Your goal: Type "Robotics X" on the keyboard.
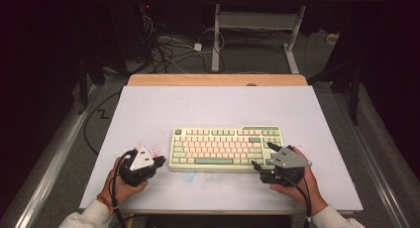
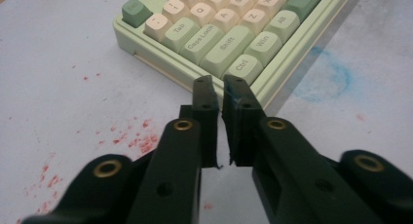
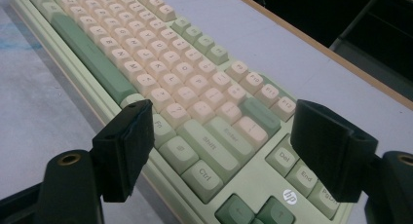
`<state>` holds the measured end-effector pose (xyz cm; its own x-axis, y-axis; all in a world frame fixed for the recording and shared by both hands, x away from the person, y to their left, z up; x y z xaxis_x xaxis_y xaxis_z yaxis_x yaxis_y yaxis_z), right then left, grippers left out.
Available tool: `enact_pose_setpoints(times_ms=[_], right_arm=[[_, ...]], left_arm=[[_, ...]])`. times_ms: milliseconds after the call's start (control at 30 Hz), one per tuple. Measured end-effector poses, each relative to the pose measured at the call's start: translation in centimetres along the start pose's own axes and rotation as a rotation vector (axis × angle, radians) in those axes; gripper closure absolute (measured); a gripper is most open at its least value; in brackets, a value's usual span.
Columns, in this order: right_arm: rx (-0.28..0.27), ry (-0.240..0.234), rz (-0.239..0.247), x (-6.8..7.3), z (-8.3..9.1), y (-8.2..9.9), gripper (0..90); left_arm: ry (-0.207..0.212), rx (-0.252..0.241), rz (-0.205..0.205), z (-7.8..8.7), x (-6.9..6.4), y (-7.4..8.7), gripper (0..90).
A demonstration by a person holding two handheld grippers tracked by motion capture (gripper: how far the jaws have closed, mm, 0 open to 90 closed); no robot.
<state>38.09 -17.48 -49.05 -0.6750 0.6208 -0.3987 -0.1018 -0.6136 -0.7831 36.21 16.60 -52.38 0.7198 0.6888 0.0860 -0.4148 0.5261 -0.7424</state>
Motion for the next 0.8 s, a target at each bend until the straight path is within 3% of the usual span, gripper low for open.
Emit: enact_pose_setpoints(times_ms=[433, 800], right_arm=[[0.006, -0.008, 0.003, 0.3, -0.1, 0.2, 24.0], [0.009, -0.003, -0.001, 0.1, -0.1, 0.4, 24.0]], left_arm=[[0.055, -0.013, 0.029, 0.1, -0.4, -1.5, 87.5], [0.089, 0.013, -0.005, -1.6, -1.2, -3.7, 87.5]])
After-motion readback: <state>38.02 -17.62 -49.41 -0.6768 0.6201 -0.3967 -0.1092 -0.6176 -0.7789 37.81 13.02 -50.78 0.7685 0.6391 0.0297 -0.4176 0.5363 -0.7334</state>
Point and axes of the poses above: each handheld gripper's, and its own axes: z roughly backward along the jaws, y roughly out of its underside, x roughly to its left, the point moved 9 cm from there along -z, roughly forward along the jaws, and after that the axes turned 6 degrees about z, right-handed, at the moved point
